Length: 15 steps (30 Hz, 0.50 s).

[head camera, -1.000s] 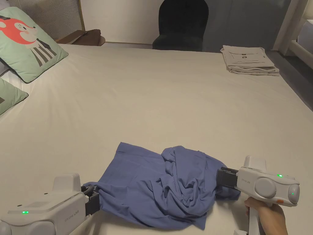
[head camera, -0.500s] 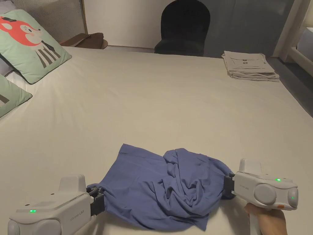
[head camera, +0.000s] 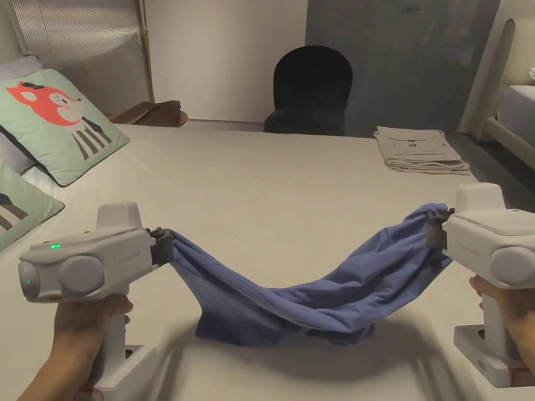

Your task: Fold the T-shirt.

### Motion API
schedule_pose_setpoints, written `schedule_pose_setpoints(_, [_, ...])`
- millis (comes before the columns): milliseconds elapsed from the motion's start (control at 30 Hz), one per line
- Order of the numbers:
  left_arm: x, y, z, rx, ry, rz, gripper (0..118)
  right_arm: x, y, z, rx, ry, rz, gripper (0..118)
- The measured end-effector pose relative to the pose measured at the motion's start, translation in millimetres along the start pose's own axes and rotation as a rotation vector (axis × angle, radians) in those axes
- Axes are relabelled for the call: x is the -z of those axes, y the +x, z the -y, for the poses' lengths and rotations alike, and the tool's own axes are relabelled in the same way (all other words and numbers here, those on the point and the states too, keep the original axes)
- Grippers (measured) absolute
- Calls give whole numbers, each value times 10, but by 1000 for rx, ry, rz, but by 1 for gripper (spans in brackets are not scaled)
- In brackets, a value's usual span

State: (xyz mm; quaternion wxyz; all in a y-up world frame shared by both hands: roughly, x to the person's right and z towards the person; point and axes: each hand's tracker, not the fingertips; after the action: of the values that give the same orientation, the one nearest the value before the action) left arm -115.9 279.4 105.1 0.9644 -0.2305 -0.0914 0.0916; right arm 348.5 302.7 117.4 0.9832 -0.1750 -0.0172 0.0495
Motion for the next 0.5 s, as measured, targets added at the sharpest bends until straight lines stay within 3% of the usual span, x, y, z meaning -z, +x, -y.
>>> schedule_pose_setpoints(133, [209,57,-610,84,89,-65,2,127,88,-432,-61,92,69,6])
schedule_pose_setpoints(333, [622,140,-1387,119,213,-145,2,372,27,-965,-258,221,255,6])
schedule_pose_setpoints(500, [898,222,-1964,111,279,-193,2,683,132,-1380,-221,290,278,6])
